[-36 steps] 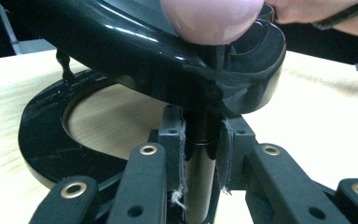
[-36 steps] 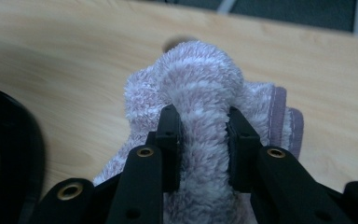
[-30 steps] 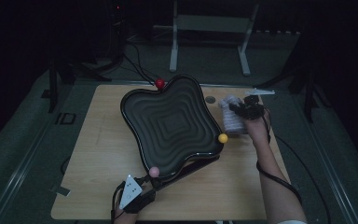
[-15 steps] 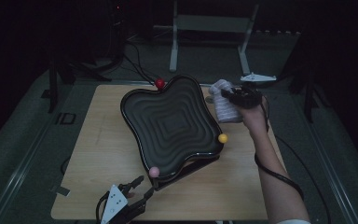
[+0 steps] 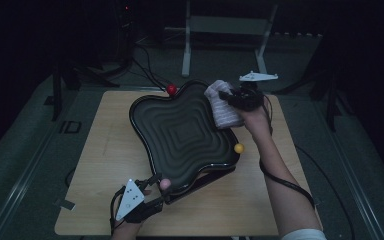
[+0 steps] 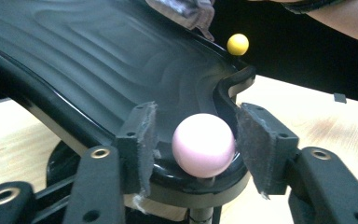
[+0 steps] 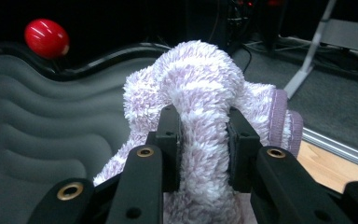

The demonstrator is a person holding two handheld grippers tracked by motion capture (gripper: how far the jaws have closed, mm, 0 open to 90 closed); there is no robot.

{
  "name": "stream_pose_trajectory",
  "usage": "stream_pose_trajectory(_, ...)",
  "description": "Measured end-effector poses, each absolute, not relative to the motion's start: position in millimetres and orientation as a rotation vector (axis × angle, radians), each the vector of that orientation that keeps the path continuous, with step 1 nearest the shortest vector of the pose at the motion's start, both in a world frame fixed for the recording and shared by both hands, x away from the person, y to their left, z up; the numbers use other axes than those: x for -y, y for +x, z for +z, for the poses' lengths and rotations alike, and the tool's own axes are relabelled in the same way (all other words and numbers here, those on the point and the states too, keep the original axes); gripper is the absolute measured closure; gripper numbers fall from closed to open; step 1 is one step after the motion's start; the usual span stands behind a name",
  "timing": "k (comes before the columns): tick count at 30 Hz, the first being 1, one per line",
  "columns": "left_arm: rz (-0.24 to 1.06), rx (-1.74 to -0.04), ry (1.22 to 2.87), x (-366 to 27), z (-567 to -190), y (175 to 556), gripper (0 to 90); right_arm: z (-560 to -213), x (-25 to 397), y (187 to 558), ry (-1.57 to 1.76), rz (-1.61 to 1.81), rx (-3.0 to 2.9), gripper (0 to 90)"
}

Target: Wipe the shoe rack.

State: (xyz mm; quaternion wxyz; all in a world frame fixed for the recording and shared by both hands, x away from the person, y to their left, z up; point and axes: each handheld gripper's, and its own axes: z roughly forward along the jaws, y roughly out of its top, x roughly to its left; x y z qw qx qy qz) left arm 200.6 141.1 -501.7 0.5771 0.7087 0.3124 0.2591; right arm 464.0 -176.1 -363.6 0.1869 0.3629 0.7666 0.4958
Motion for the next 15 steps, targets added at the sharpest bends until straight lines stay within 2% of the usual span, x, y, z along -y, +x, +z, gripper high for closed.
stream_pose_trajectory(4, 0.594, -0.72, 1.668, -138, -504, 203, 53.4, -359, 164, 469, 0.997, 1.395, -2.162, 71.6)
stream_pose_trajectory(7, 0.599, -0.714, 1.679, -137, -504, 204, 59.3, -354, 156, 476, 0.984, 1.384, -2.166, 71.6)
stream_pose_trajectory(15, 0.578, -0.726, 1.677, -137, -503, 204, 60.3, -342, 135, 489, 0.963, 1.365, -2.178, 71.6)
